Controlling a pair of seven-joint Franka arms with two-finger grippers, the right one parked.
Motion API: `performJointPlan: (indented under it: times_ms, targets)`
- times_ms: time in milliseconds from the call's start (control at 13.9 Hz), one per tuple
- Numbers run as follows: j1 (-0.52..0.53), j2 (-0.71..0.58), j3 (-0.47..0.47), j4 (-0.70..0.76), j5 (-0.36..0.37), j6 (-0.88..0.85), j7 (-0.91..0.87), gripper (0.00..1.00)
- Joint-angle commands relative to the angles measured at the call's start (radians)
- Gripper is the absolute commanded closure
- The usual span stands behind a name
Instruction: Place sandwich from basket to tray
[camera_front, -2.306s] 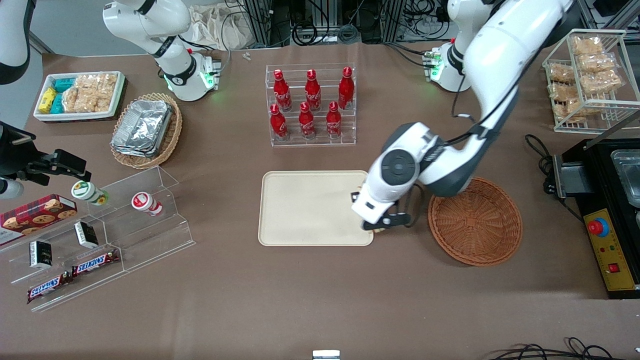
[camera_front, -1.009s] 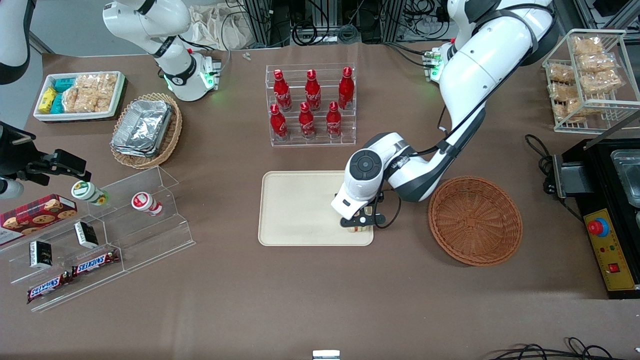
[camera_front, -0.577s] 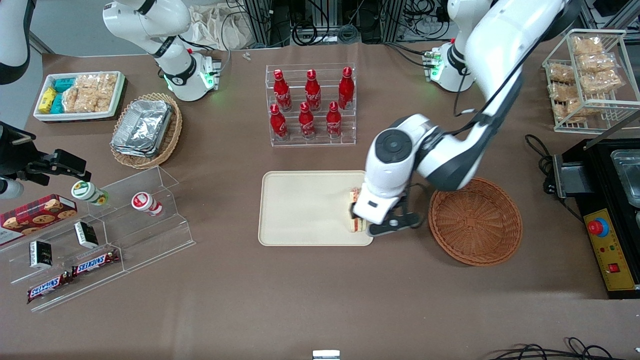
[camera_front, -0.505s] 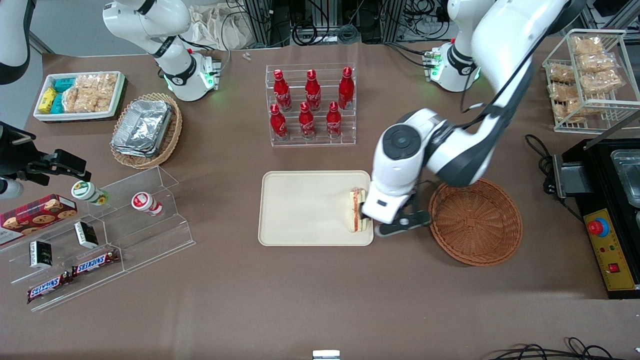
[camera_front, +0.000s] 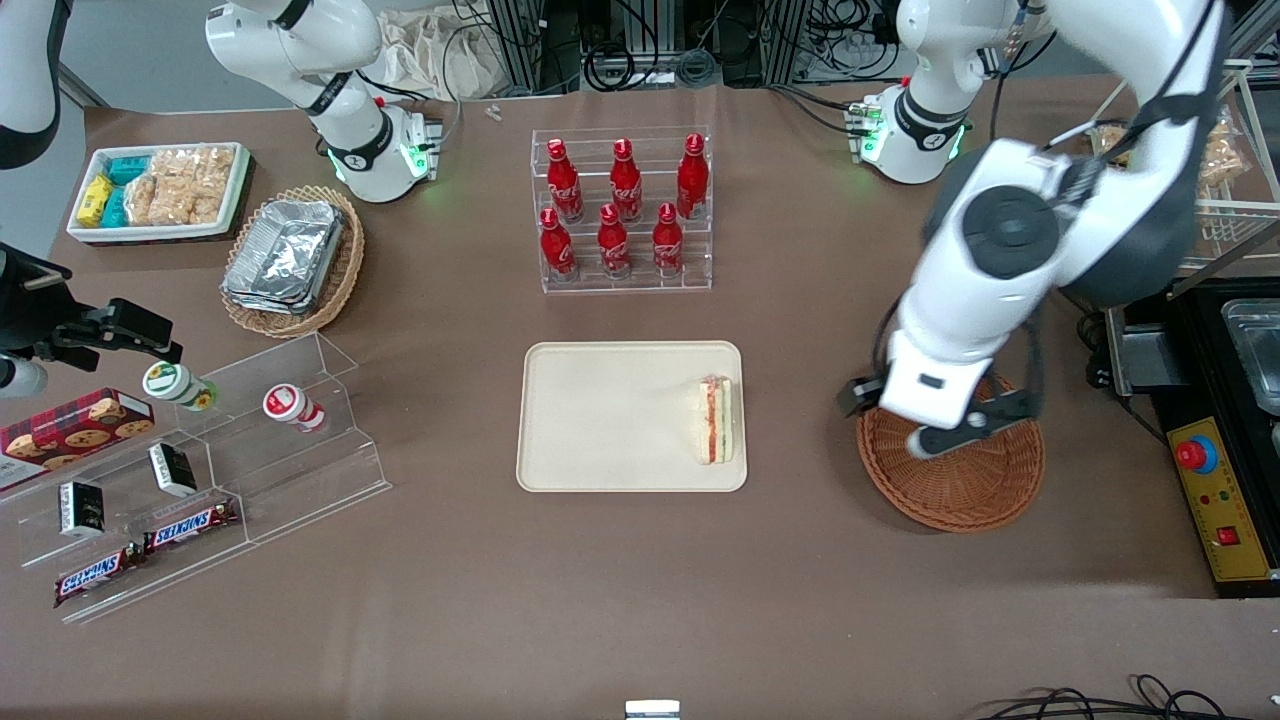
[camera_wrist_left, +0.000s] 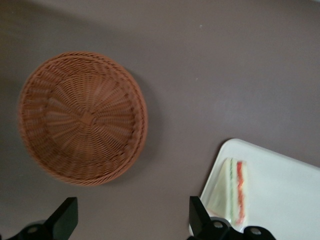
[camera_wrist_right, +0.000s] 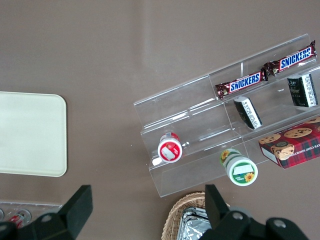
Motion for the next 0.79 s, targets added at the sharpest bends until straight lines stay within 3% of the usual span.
performJointPlan:
  times_ms: [0, 216, 505, 721]
  targets:
    - [0.101, -0.106, -0.009, -0.051, -0.091, -0.063, 0.193, 0.00]
    - [0.174, -0.181, -0.008, -0.097, -0.129, -0.111, 0.377, 0.00]
    - [0.288, -0.322, -0.002, -0.236, -0.234, -0.074, 0.598, 0.00]
    - [0.310, -0.338, -0.002, -0.253, -0.254, -0.075, 0.649, 0.00]
